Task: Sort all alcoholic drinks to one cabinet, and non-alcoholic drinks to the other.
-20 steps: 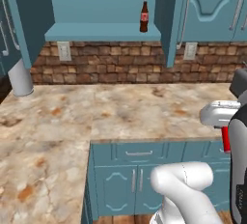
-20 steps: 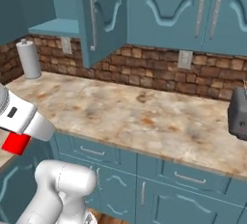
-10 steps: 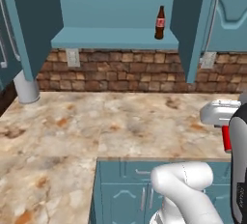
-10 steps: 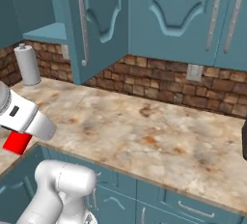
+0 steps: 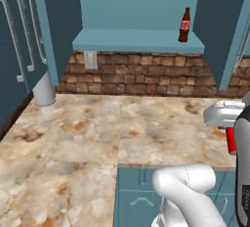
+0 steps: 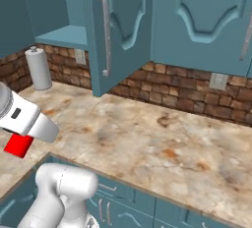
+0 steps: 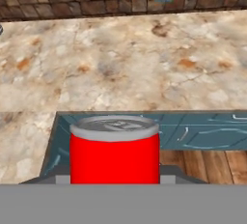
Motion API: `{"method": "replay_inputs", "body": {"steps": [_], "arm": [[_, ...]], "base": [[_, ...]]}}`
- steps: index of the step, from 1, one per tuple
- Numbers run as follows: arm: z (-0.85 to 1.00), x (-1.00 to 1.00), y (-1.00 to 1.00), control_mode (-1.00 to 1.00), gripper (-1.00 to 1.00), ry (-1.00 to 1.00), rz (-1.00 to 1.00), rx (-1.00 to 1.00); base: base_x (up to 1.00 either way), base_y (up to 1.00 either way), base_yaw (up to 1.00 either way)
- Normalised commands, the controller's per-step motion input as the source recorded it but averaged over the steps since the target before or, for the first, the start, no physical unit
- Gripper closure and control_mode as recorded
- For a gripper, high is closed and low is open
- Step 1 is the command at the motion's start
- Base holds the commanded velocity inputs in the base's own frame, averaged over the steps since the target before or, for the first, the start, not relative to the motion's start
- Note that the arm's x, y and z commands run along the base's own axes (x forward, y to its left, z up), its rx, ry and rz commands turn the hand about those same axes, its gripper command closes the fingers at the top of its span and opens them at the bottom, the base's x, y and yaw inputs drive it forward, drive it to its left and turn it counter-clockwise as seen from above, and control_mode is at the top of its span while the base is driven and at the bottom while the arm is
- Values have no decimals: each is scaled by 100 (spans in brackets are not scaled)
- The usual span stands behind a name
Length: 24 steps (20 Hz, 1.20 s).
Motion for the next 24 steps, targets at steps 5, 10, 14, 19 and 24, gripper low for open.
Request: {"method": "replay_inputs", "body": {"steps": [5,10,14,19,24], "arm": [[0,0,0,100,100,0,0,0],[0,0,0,100,100,0,0,0],[0,0,0,100,100,0,0,0],[0,0,0,100,100,0,0,0],[0,0,0,100,100,0,0,0]], "base": [[36,66,2],[39,83,-2],[65,85,-7],[89,71,-8],[100,59,-13]]}}
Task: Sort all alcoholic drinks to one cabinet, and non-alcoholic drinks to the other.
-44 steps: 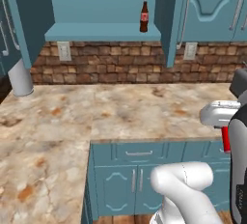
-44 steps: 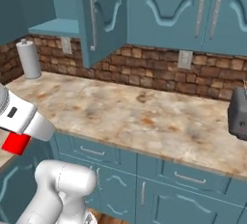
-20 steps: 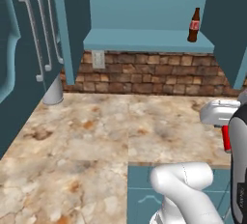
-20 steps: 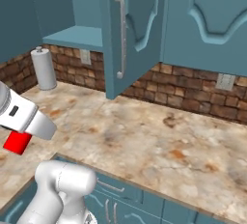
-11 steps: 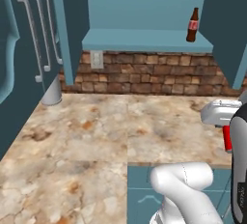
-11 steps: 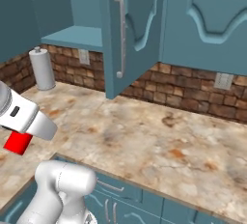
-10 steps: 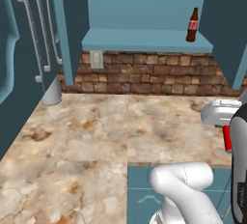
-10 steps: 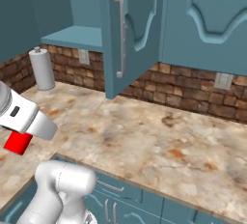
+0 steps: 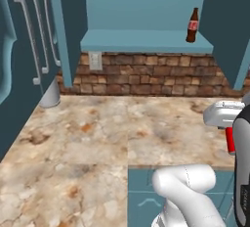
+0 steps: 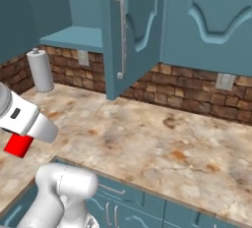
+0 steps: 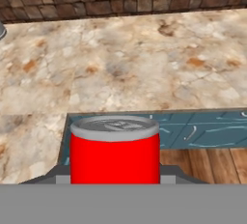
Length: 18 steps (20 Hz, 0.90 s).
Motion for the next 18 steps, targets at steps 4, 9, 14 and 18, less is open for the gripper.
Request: {"method": "replay_inputs", "body": {"steps": [4,9,14,18], "arm": [[0,0,0,100,100,0,0,0],[0,0,0,100,100,0,0,0],[0,0,0,100,100,0,0,0],[0,5,31,-100,100,-4,-7,-2]], "base": [[77,64,-35],[38,69,-34],[25,65,-33],[11,35,-12]]}}
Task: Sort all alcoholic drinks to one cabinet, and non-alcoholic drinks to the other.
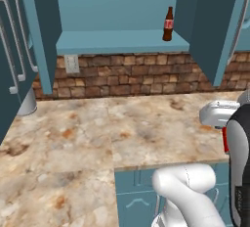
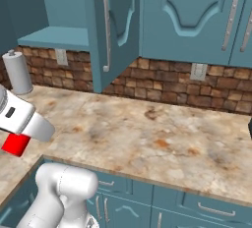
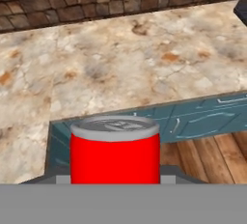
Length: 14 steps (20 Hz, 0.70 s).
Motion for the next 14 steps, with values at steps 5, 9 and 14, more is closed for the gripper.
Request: {"method": "replay_inputs", "body": {"steps": [5,9,14], "arm": [[5,0,62,-100,100,-14,-1,-5],[20,10,66,-100,100,-24,0,-5],[33,50,26,-100,100,-26,2,-1]], "base": [[0,0,0],[0,0,0],[0,0,0]]}}
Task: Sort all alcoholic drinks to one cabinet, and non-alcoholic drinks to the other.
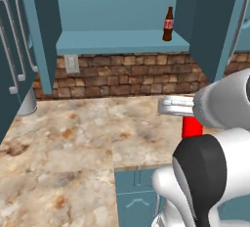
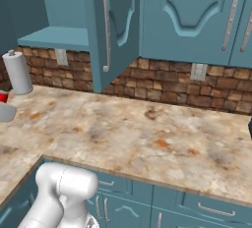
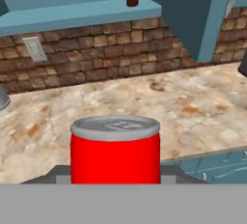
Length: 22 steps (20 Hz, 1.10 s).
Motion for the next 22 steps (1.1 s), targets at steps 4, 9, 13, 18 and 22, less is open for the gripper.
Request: {"method": "replay_inputs", "body": {"steps": [4,9,13,18,22], "arm": [[34,83,0,-100,100,-22,4,0],[32,76,0,-100,100,-20,5,0],[31,47,0,-100,100,-24,5,-2],[32,36,0,-100,100,-20,1,-8],[35,25,0,-100,100,-11,0,-12]], "base": [[0,0,0],[0,0,0],[0,0,0],[0,0,0],[0,0,0]]}}
